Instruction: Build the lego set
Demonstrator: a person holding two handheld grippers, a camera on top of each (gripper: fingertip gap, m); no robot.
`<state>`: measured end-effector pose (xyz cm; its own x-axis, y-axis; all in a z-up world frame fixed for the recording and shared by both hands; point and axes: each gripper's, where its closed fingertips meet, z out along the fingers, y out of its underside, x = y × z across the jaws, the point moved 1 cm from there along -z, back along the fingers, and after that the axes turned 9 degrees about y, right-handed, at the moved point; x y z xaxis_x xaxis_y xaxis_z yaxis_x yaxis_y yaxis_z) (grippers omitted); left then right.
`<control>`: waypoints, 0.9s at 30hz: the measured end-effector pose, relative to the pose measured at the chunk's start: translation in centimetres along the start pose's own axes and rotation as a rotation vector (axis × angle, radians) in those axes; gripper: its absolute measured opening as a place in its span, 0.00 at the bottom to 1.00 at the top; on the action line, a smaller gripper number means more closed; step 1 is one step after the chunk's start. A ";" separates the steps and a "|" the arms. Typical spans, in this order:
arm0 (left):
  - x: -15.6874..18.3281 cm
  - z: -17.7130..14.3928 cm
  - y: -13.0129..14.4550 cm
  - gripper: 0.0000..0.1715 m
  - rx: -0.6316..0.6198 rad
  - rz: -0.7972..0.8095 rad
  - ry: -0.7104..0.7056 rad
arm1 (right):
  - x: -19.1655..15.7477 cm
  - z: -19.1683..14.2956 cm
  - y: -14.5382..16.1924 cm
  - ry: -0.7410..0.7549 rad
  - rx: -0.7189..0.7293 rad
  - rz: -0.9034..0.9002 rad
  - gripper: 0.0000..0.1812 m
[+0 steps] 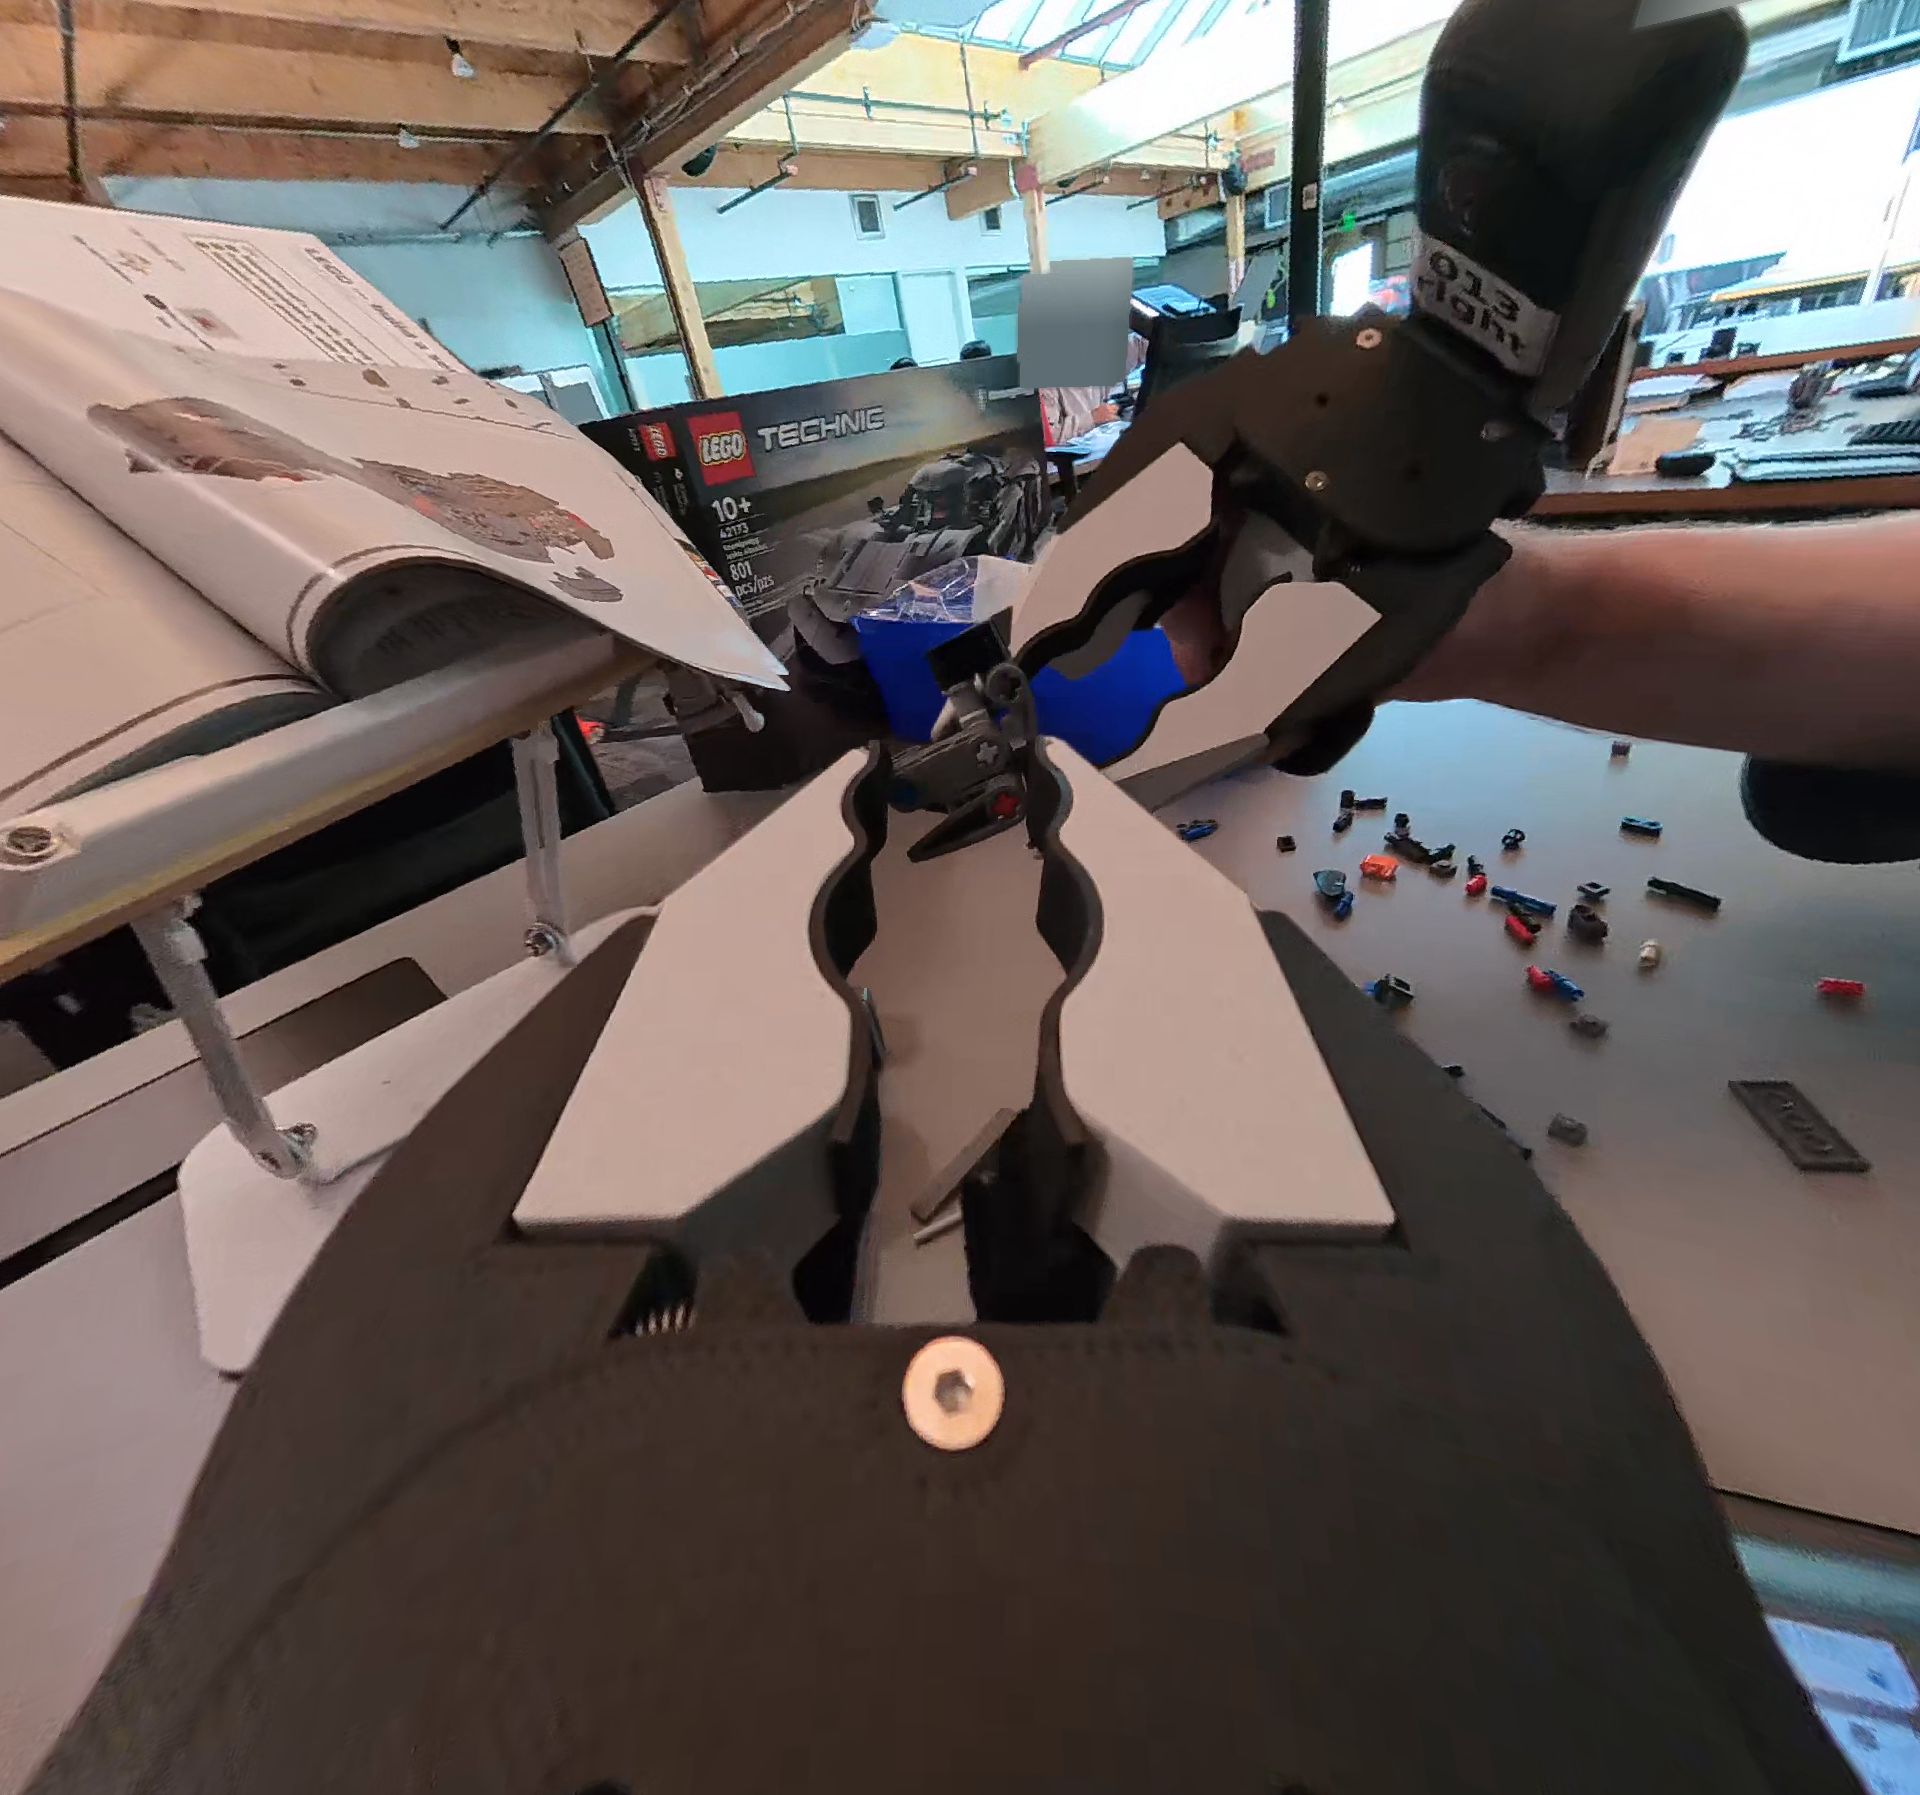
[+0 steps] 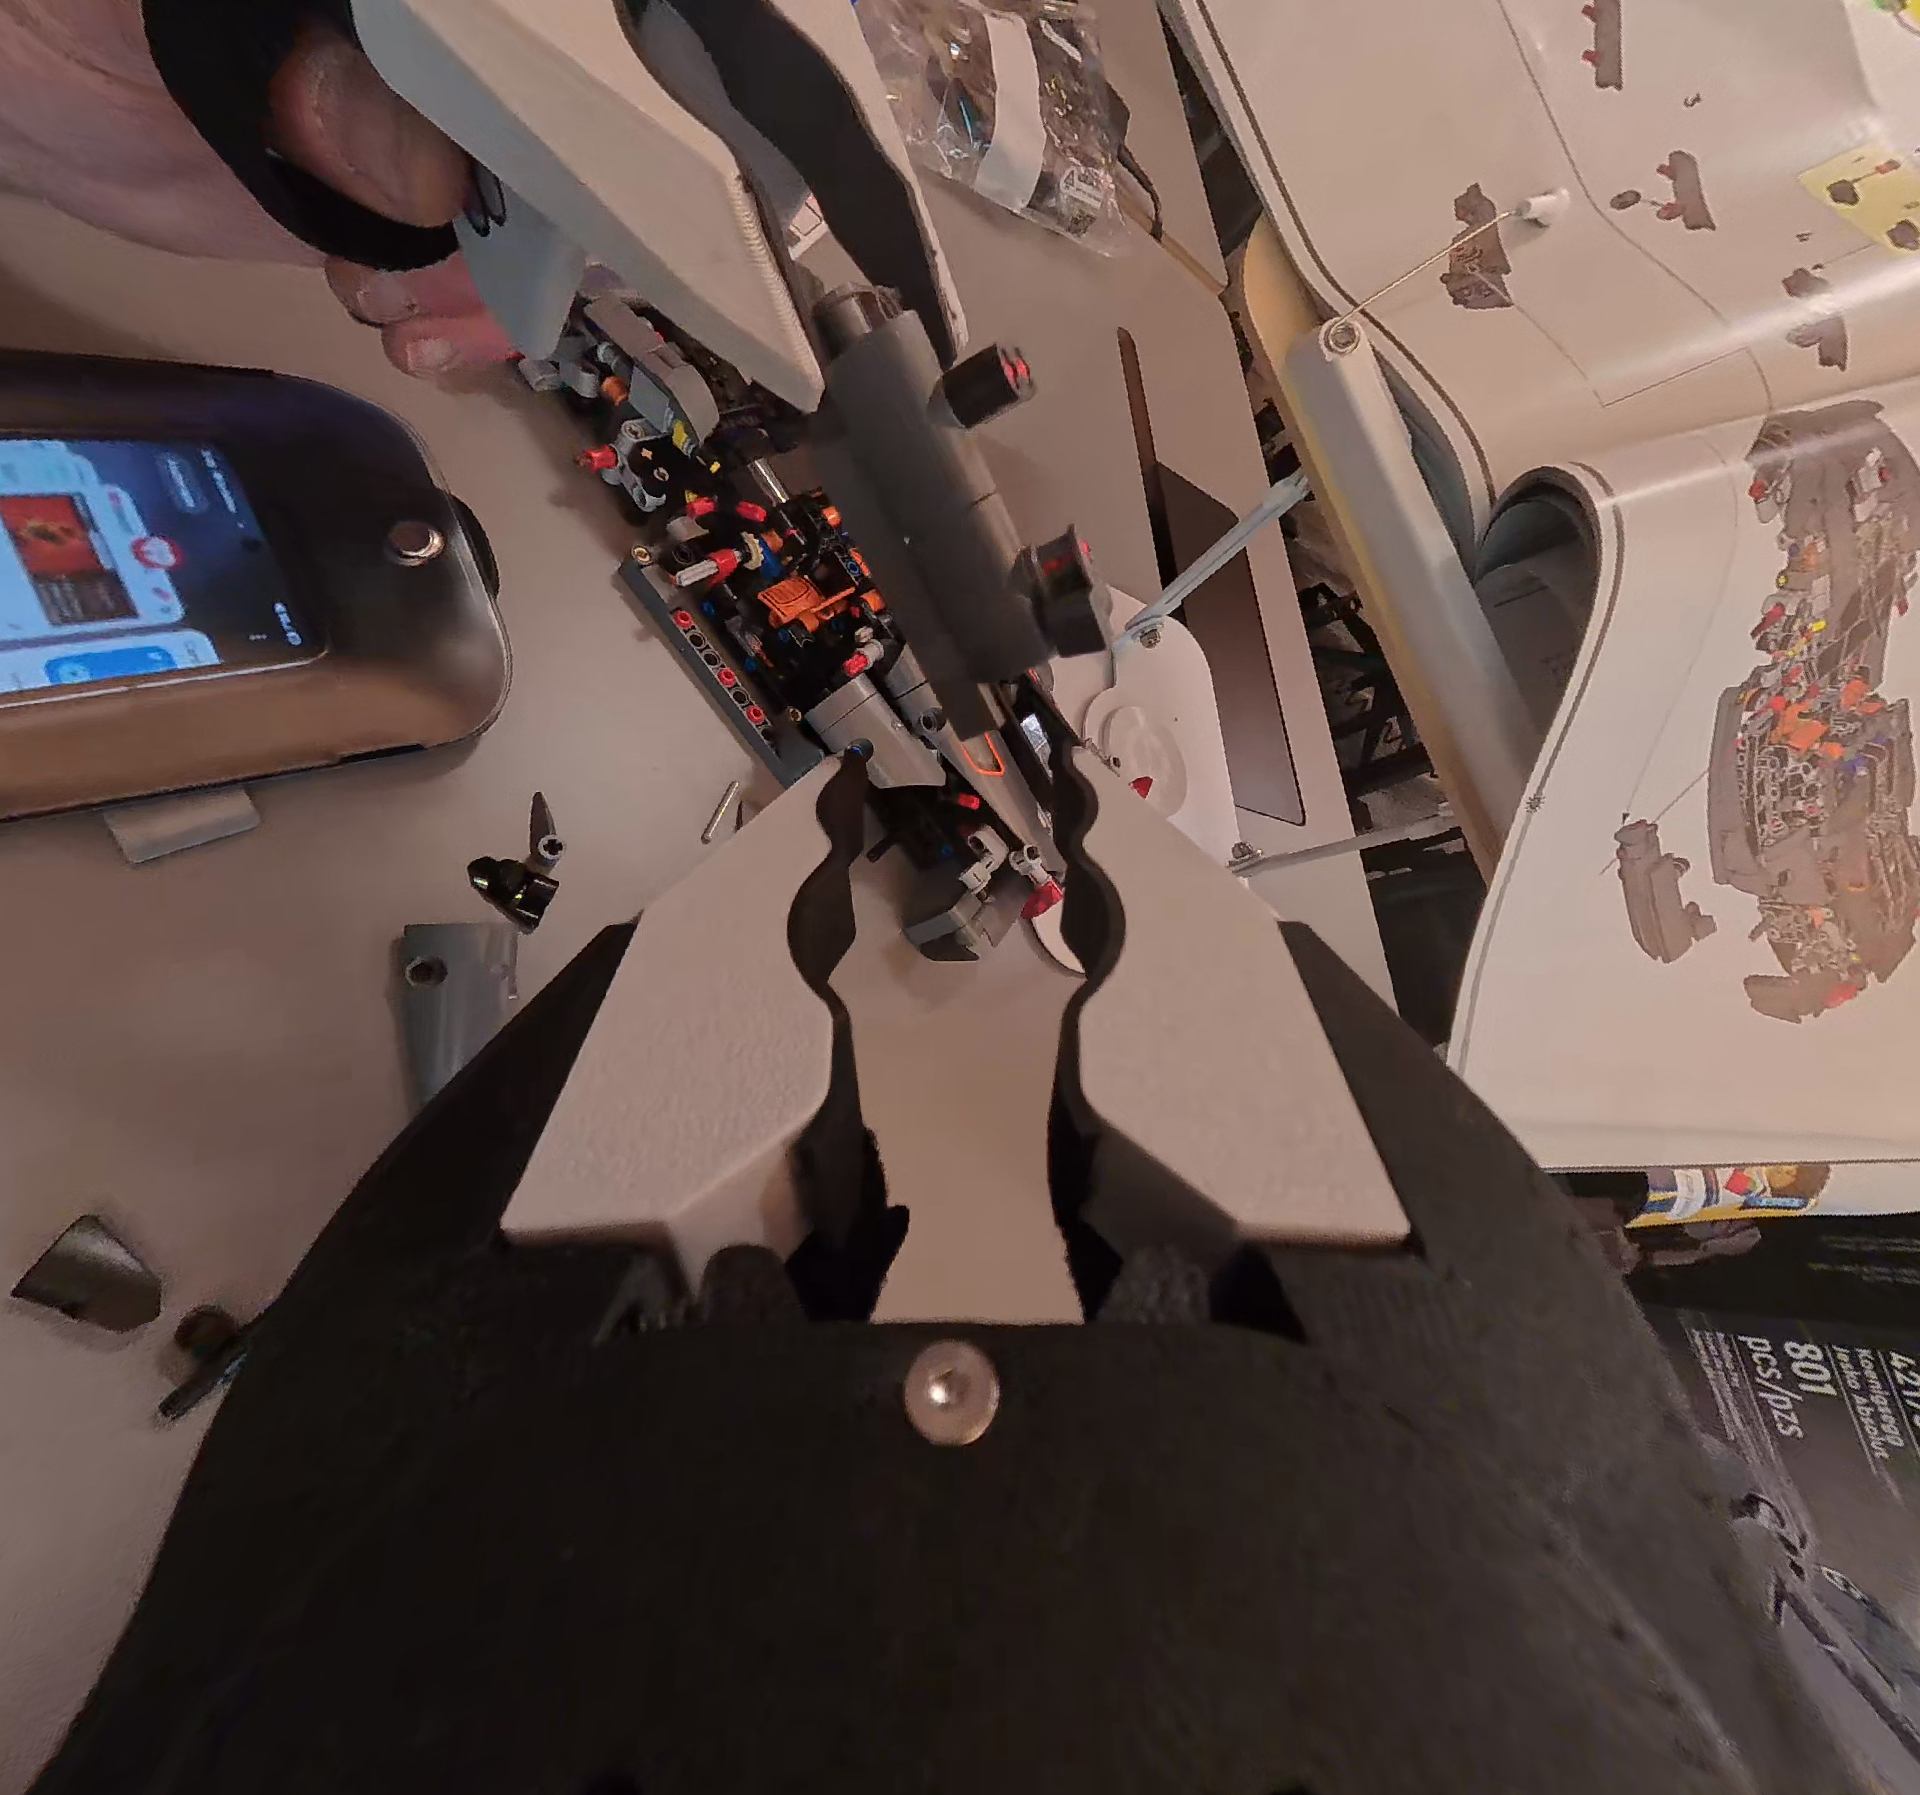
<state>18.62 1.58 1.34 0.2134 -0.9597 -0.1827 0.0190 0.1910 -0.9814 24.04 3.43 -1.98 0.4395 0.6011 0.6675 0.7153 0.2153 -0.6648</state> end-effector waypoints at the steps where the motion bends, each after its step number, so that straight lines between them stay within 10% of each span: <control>1: 0.1 0.1 0.1 0.14 0.003 -0.022 0.013 | 0.0 0.0 -0.1 0.000 0.003 0.000 0.19; 10: -0.9 -0.2 0.3 0.14 0.078 -0.219 0.069 | 0.3 0.0 -0.2 0.025 0.006 -0.014 0.18; 27: 0.5 1.4 2.3 0.14 -0.237 0.354 -0.136 | -0.3 -0.1 -1.3 0.085 0.049 -0.163 0.14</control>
<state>20.18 1.83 -0.96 0.2929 -0.8051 -0.5157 -0.2992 0.4351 -0.8492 23.03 2.89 -1.29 0.3652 0.4887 0.7923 0.7546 0.3430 -0.5594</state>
